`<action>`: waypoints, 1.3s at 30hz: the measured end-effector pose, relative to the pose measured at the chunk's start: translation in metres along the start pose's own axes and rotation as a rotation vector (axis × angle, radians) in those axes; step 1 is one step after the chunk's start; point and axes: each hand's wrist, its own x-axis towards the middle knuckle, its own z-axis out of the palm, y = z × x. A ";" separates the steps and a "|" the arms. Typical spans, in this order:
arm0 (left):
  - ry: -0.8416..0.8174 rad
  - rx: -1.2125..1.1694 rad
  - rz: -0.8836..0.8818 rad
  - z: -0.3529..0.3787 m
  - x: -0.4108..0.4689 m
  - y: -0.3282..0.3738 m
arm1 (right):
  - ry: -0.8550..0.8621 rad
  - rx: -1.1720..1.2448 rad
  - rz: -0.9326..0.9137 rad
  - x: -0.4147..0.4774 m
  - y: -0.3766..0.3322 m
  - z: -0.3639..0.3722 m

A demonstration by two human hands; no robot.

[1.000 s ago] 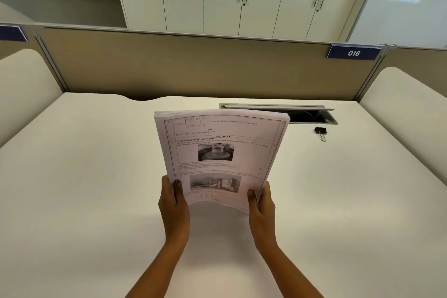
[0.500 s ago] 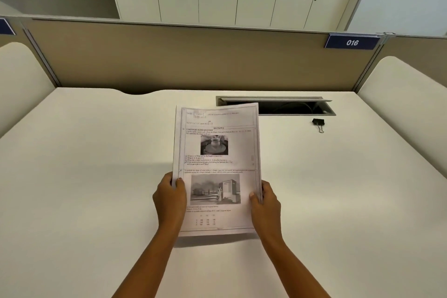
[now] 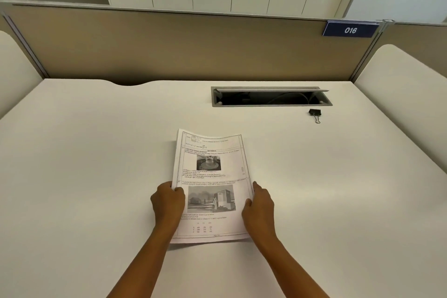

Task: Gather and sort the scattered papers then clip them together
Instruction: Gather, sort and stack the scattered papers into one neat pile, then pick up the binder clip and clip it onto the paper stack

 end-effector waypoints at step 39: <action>-0.470 0.520 0.888 0.209 0.007 0.110 | 0.605 -0.058 -0.151 0.233 0.081 -0.110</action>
